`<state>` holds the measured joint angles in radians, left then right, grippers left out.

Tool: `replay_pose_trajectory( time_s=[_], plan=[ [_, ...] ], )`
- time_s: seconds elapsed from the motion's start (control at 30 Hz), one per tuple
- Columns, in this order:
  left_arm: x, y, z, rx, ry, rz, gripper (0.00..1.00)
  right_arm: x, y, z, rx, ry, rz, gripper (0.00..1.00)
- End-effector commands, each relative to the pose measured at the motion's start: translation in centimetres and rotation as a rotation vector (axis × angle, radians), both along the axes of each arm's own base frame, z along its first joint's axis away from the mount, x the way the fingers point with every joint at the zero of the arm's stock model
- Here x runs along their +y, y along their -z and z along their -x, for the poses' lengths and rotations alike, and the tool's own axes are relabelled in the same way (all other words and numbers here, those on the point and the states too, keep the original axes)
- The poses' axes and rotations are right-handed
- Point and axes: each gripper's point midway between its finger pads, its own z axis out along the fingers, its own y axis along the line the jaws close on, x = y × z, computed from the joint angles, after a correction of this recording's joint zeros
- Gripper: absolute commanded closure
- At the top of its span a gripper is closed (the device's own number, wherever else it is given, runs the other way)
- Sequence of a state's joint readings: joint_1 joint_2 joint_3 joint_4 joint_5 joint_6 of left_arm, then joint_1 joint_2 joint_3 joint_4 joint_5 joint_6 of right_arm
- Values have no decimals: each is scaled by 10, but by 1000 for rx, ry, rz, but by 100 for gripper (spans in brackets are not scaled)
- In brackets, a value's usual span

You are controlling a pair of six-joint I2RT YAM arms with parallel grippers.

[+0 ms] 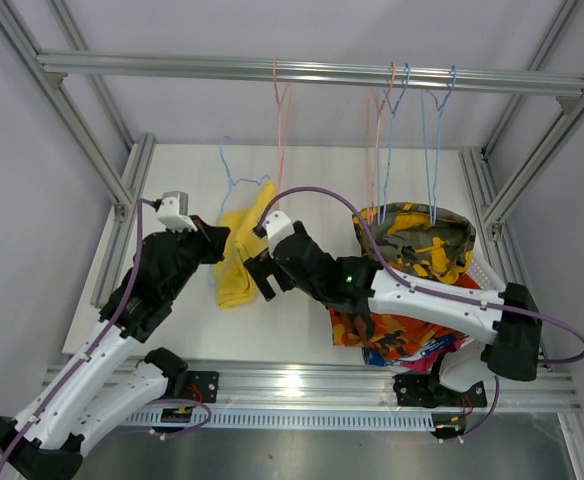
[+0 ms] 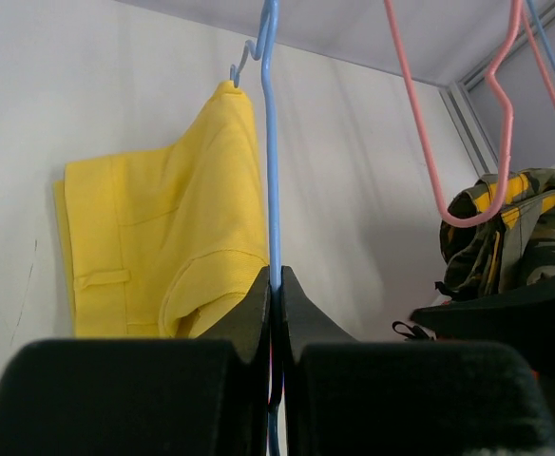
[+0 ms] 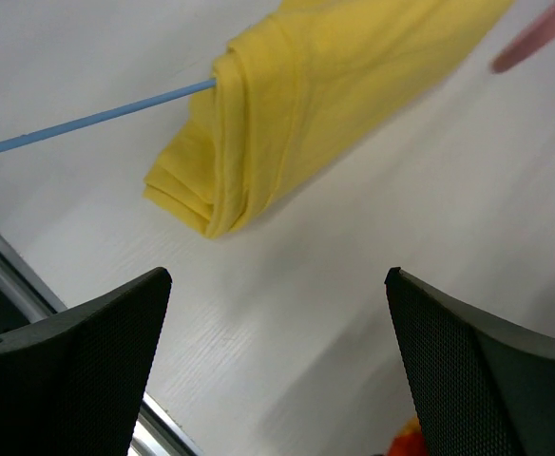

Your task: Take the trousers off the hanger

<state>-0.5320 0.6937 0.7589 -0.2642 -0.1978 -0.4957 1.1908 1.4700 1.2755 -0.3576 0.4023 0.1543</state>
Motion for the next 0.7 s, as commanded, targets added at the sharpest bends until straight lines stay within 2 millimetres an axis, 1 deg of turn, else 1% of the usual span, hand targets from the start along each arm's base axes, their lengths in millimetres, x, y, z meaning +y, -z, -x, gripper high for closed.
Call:
replay_pose_trajectory(
  time_s=[0.0, 0.03, 0.07, 0.13, 0.17, 0.23, 0.3, 0.37, 0.4, 0.43, 0.5, 0.53, 0.57, 0.67],
  plan=[
    [0, -42, -1, -149, -1, 66, 99, 37, -8, 1, 19, -104, -104, 1],
    [1, -44, -1, -153, -2, 68, 99, 42, -6, 2, 34, -122, -110, 1],
    [1, -44, 0, -152, -1, 66, 100, 46, 1, -1, 39, -123, -96, 1],
    [1, -43, 0, -150, -2, 67, 100, 54, -1, -4, 45, -131, -110, 0],
    [1, -44, 0, -151, 1, 68, 99, 57, 6, -6, 52, -132, -99, 0],
    [0, -44, 1, -153, 7, 71, 99, 62, 3, -12, 49, -129, -118, 1],
    [1, -45, 2, -155, 4, 70, 99, 67, 9, -20, 56, -128, -118, 0],
    [1, -44, 2, -154, 4, 69, 99, 72, 5, -28, 53, -126, -131, 1],
    [1, -45, 2, -154, 5, 70, 99, 72, 9, -36, 53, -113, -127, 1],
    [1, -45, 3, -155, 8, 71, 99, 75, 4, -40, 47, -109, -137, 1],
    [0, -44, 3, -150, 11, 70, 99, 73, 2, -51, 30, -81, -135, 1],
    [1, -45, 4, -155, 11, 71, 100, 71, 4, -59, 26, -58, -129, 0],
    [1, -44, 5, -153, 14, 71, 100, 69, 0, -65, 24, -39, -137, 1],
    [1, -44, 6, -156, 19, 76, 99, 63, 2, -84, 28, 7, -141, 0]
  ],
)
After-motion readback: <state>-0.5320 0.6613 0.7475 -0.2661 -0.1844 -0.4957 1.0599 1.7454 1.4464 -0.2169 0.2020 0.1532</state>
